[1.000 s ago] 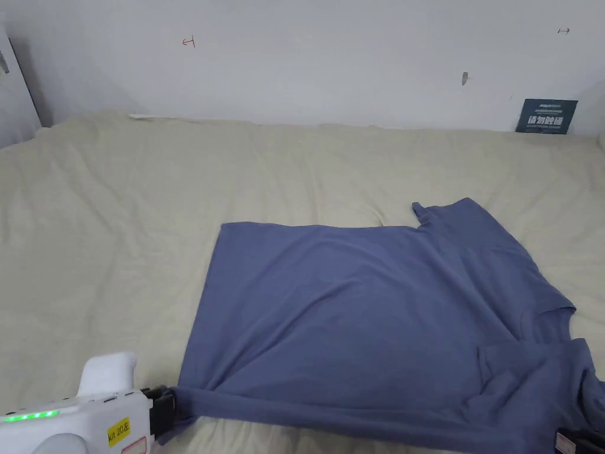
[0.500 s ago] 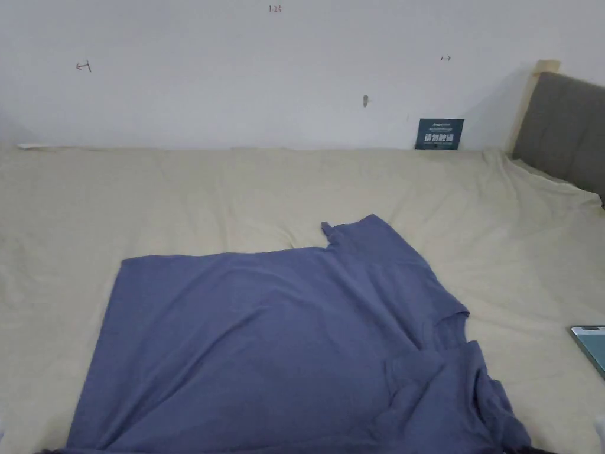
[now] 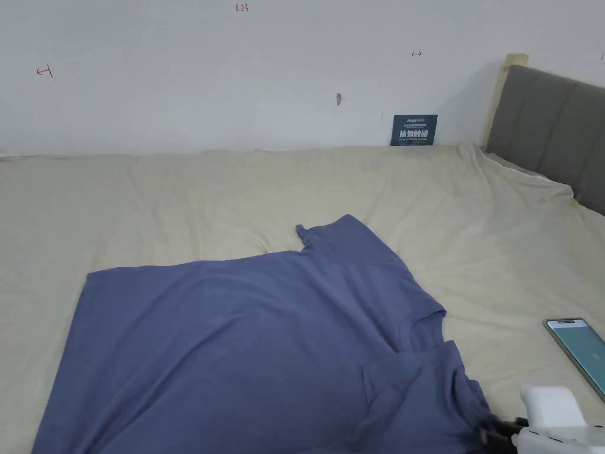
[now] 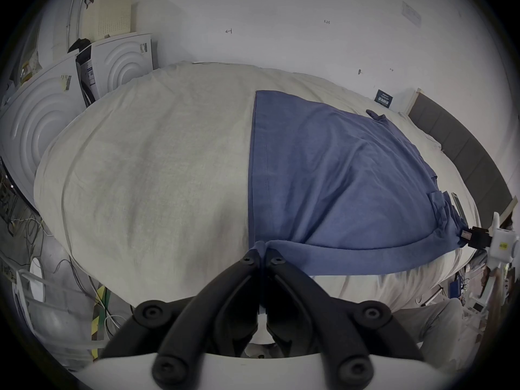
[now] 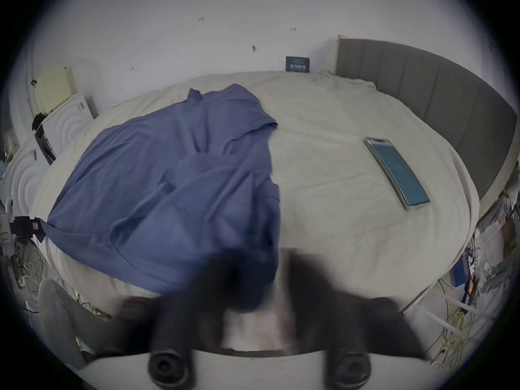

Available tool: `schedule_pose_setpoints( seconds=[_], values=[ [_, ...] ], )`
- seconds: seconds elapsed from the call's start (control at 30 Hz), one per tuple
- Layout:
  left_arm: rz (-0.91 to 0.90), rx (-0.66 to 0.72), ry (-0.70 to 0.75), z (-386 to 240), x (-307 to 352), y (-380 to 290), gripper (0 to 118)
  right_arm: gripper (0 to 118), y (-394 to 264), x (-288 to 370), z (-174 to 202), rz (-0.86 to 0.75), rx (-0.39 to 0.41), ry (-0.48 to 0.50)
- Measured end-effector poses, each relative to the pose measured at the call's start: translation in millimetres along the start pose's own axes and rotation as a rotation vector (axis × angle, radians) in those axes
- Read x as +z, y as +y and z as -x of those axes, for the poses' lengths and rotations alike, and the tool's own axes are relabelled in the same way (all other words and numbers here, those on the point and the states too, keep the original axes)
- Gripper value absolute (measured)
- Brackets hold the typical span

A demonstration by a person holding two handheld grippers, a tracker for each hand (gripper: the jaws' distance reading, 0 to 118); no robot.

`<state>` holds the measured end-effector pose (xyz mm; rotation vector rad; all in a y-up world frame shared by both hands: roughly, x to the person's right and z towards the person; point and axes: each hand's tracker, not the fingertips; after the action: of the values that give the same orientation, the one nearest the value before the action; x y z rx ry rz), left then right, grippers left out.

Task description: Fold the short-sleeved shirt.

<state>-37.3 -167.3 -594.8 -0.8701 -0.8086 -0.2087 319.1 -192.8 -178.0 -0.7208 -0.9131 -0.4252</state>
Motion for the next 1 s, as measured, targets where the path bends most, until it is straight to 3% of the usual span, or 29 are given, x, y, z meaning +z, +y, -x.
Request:
schedule_pose_setpoints(
  seconds=[0.07, 0.17, 0.23, 0.33, 0.5, 0.77, 1.0],
  values=[
    [0.007, 0.002, 0.002, -0.9, 0.9, 0.9, 2, 2, 2.6, -4.8, 0.3, 0.007, -0.005, 0.015],
    [0.004, 0.0, 0.006, -2.3, 2.8, 4.9, 2, 2, 2.2, -1.1, 8.5, -0.011, 0.075, -0.025],
    [0.0, -0.003, 0.01, -4.6, 5.1, 8.2, 2, 2, 5.5, 2.0, 7.0, -0.008, 0.089, -0.009],
    [-0.009, -0.002, 0.014, -4.7, 6.1, 16.7, 2, 2, 14.9, 11.1, 3.5, -0.028, 0.075, 0.008],
    [-0.033, 0.003, 0.013, -7.1, -0.9, 47.0, 2, 2, 55.6, 10.8, -8.6, -0.078, -0.014, 0.087],
    [0.009, -0.019, 0.036, -11.0, -78.5, 111.3, 2, 2, 129.1, -48.6, 9.0, -0.075, -0.037, 0.075],
    [0.08, -0.03, 0.022, -7.6, -128.7, 129.0, 8, 5, 148.9, -108.9, 15.8, 0.009, -0.045, 0.036]
  ],
)
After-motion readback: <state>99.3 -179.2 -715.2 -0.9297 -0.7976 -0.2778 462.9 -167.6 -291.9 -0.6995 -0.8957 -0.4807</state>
